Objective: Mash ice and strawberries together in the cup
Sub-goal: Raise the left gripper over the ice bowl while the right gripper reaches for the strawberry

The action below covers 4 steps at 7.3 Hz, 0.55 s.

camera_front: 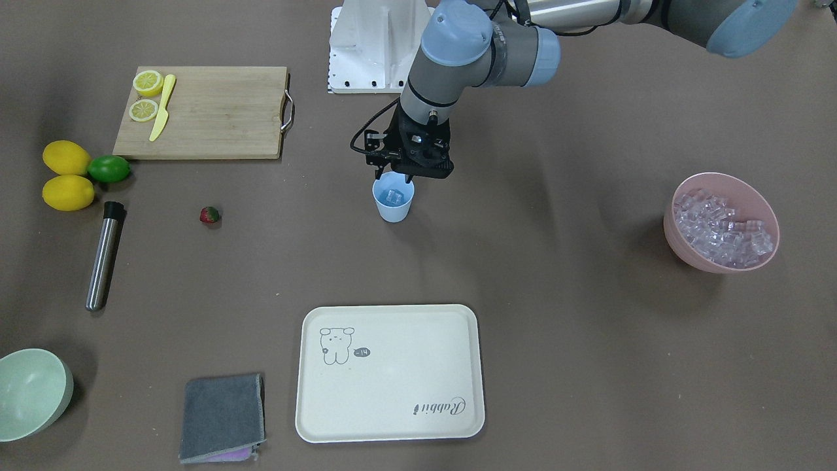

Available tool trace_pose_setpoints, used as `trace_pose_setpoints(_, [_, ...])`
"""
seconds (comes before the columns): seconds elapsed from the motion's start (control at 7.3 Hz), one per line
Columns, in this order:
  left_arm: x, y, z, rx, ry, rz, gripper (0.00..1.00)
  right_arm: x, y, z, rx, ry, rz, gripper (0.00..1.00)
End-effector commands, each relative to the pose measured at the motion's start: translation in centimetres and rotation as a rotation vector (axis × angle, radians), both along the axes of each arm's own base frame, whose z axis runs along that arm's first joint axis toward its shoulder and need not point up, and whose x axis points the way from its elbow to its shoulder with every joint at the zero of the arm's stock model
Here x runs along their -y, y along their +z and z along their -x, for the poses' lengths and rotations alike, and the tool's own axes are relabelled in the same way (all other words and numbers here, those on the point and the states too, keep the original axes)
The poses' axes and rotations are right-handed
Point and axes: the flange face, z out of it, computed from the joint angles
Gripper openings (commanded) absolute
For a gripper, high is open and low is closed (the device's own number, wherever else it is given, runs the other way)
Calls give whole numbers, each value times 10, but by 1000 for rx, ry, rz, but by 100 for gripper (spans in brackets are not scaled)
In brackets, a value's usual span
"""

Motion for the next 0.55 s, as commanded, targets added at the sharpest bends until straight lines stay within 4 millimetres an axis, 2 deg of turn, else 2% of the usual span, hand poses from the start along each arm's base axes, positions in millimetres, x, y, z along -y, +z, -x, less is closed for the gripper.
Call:
trace_pose_setpoints(0.0, [7, 1, 32, 6, -15, 8, 76, 5, -6, 9, 2, -3, 11, 100])
trace_pose_setpoints(0.14, [10, 9, 56, 22, -17, 34, 76, 13, -18, 14, 7, 19, 36, 100])
trace_pose_setpoints(0.27, [21, 17, 71, 37, -15, 39, 76, 18, -25, 22, 9, 11, 34, 100])
trace_pose_setpoints(0.41, [27, 36, 96, 72, 4, -6, 76, 19, -28, 33, 9, -9, 34, 100])
